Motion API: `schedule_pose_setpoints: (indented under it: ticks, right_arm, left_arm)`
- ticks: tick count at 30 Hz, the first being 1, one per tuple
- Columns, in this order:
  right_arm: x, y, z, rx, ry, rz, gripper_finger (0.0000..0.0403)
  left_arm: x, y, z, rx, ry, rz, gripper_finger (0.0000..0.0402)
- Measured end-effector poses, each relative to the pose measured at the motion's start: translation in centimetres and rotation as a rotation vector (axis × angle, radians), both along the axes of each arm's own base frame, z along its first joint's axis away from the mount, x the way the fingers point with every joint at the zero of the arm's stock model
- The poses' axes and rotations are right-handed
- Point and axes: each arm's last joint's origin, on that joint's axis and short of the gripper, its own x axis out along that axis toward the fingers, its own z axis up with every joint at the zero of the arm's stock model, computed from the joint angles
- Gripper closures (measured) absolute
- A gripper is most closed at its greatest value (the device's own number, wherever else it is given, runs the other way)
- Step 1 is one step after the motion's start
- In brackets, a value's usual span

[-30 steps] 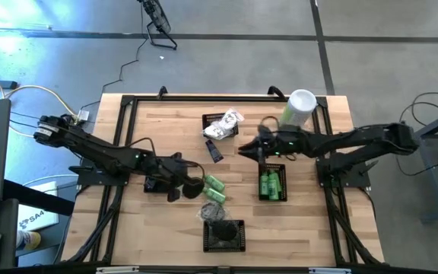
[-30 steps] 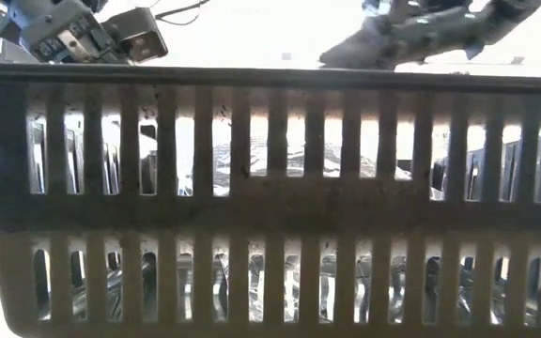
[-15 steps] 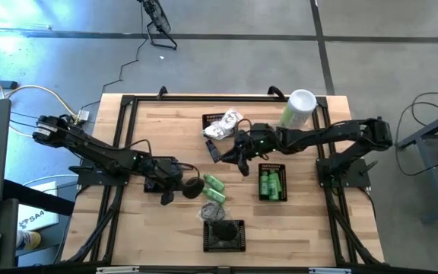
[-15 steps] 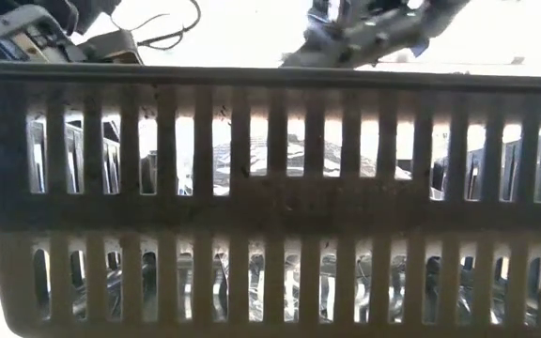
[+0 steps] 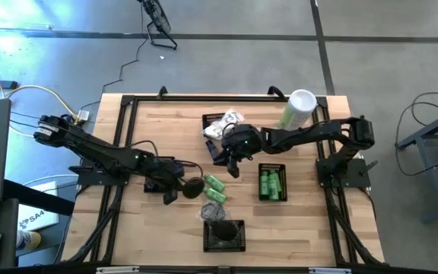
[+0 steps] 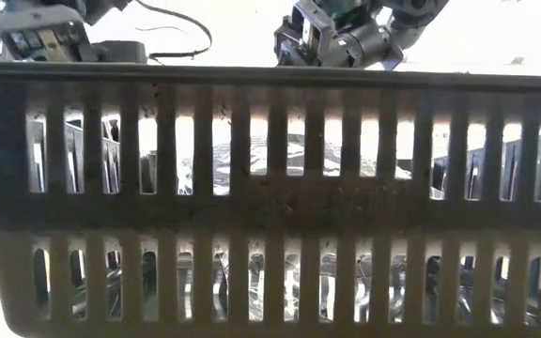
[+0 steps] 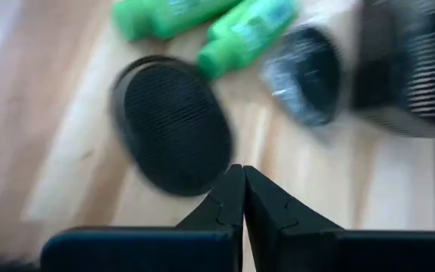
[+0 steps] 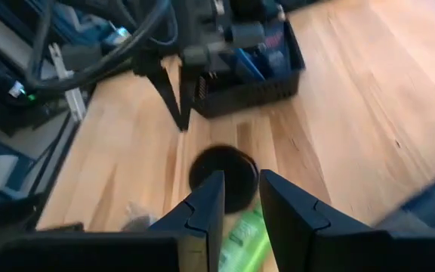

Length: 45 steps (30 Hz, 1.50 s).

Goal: Pick & Place Travel size toiletries
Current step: Put the left black brush into the bottom middle black bin

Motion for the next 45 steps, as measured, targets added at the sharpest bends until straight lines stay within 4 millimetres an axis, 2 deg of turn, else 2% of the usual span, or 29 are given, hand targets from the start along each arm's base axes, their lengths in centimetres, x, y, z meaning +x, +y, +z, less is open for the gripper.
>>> schedule_pose_setpoints:
  ticks: [6, 8, 14, 18, 22, 26, 31, 35, 40, 45]
  right_arm:
    - [-0.1, -0.1, -0.1, -0.01, -0.003, 0.049, 0.0342]
    - [-0.1, 0.1, -0.1, -0.021, -0.007, 0.073, 0.0355]
    - [-0.1, 0.9, -0.2, -0.082, -0.027, 0.161, 0.0396]
    - [-0.1, 1.4, -0.4, -0.148, -0.022, 0.137, 0.04]
    - [-0.3, 1.6, -0.7, -0.116, 0.005, 0.193, 0.0401]
    - [-0.5, 1.8, -2.2, -0.074, 0.046, 0.256, 0.0401]
    - [-0.5, 2.0, -4.4, -0.056, 0.067, 0.245, 0.0401]
    - [-0.4, 1.9, -4.5, -0.05, 0.05, 0.236, 0.0401]
    - [-0.8, 2.2, -4.8, 0.012, 0.071, 0.358, 0.0401]
    - [-0.9, 2.4, -5.0, -0.028, 0.103, 0.307, 0.0401]
  left_arm:
    - [1.2, -0.2, 2.0, 0.109, 0.157, 0.004, 0.0402]
    - [1.2, -0.2, 1.8, 0.129, 0.213, -0.007, 0.0402]
    - [2.5, -0.6, 0.9, 0.101, 0.208, -0.004, 0.0402]
    - [3.4, -0.9, -0.2, 0.067, 0.226, 0.005, 0.0402]
    - [4.0, -1.1, -1.5, 0.055, 0.256, 0.012, 0.0402]
    - [4.3, -1.2, -1.8, 0.049, 0.247, 0.013, 0.0402]
    - [4.1, -1.1, -1.8, 0.051, 0.262, 0.018, 0.0402]
    - [4.1, -1.1, -1.9, 0.053, 0.271, 0.023, 0.0402]
    - [4.4, -1.1, -2.5, 0.056, 0.285, 0.024, 0.0402]
    - [5.2, -1.3, -3.2, 0.049, 0.262, 0.026, 0.0401]
